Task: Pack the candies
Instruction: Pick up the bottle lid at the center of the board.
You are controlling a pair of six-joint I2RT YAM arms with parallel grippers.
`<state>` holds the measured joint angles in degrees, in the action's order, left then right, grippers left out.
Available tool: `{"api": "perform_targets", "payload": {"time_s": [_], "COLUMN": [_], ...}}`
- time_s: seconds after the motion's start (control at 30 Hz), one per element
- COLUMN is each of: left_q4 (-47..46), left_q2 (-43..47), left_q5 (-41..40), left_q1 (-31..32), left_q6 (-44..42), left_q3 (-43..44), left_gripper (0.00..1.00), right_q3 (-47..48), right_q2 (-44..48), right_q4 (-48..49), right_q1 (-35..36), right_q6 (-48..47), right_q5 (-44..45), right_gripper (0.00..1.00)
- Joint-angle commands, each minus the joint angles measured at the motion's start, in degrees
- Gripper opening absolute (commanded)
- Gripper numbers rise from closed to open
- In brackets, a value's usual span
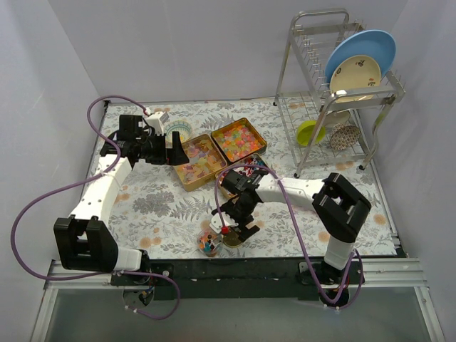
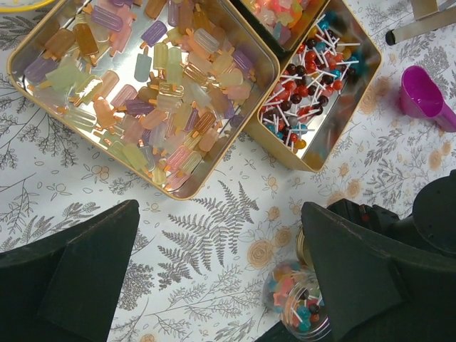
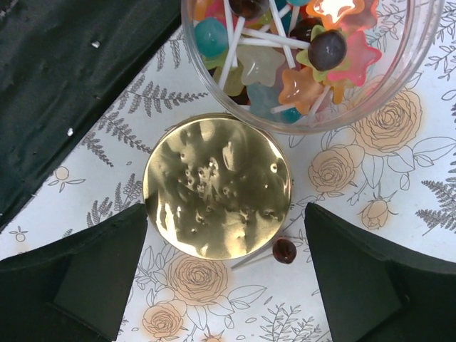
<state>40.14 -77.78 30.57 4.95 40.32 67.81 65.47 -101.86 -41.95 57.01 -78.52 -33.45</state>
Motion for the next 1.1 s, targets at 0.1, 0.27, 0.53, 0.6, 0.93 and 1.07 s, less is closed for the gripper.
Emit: {"api": "perform_targets", "payload": {"time_s": [0.1, 0.27, 0.53, 0.6, 0.93, 1.07], "left_q4": [-1.99, -2.70, -3.23, -3.14, -4.80, -6.47], "left_q2": [0.87, -0.18, 0.61, 1.05, 0.97, 0.09], "left_q5": [-0.77, -0.77, -1.21, -1.30, -0.60, 0.81], "left_q1": [-1.08, -1.96, -3.37, -3.89, -4.60, -4.60], "left_q6": [0.29, 0.47, 0.55, 0.55, 0.29, 1.52], "left_q3": [0.83, 0.74, -0.22, -0.57, -0.05, 1.70], "left_gripper": [0.98, 0.98, 0.98, 0.98, 0.98, 0.98], "right_q3": [-0.78, -1.22, -2.72, -2.81, 1.67, 4.39], "right_q2": [-0.70, -0.35, -0.53, -0.70, 2.19, 6.58], "right_q4": [1.61, -0.76, 1.52, 2.75, -3.37, -9.79], "right_q1": [0.38, 0.47, 1.43, 1.87, 1.87, 1.87], "right_q6": [-1.46, -3.13, -1.82, -0.50, 3.73, 3.29], "right_q5": [1.99, 1.46, 1.55, 1.99, 6.55, 9.80], "right_gripper": [0.98, 0.98, 0.98, 0.97, 0.76, 0.76]}}
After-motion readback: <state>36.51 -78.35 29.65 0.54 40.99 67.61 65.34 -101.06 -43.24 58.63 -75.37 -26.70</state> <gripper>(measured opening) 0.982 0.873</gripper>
